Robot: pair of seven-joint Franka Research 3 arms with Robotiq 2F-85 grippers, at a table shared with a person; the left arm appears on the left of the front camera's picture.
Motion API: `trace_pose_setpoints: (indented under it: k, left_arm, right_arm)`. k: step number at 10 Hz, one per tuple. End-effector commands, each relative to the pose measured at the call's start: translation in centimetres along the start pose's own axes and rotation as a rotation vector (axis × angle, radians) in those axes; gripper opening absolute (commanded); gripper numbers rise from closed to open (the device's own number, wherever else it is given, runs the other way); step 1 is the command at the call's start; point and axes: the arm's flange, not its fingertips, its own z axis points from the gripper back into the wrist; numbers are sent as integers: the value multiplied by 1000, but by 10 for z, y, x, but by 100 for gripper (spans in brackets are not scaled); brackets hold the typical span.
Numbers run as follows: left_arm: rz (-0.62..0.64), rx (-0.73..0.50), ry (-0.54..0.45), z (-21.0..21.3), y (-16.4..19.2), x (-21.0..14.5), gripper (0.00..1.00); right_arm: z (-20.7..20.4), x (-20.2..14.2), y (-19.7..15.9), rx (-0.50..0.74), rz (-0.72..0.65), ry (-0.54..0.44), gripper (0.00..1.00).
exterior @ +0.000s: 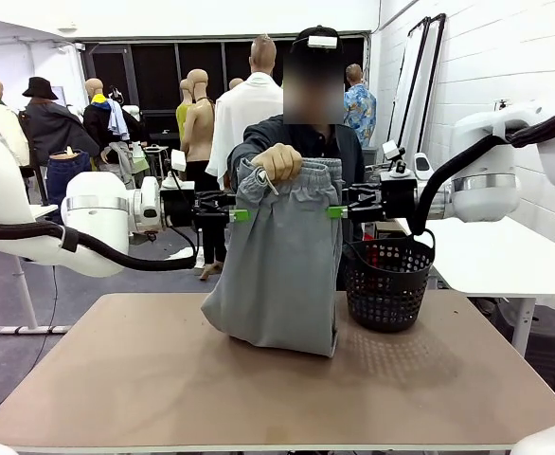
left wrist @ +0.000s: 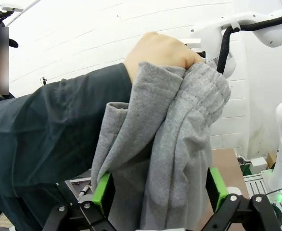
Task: Fold the training pants.
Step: Release the ends of the Training pants and then grab the overlapped ends.
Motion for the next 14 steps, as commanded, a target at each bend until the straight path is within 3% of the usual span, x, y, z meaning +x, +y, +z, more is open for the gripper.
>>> trace_pose_setpoints:
  k: [1,6,14]
  left_arm:
    - [-12,41,-20,0,-4,0,100]
    - [-20,0,-14,-6,0,3,100]
    - [-62,113,35,7,-9,10,100]
  right_arm:
    - [2,1,6,-51,-16,-7,100]
    - [-3,-3,5,-36,-50,-37,100]
    - [-5,-7,3,-24,-58,-44,100]
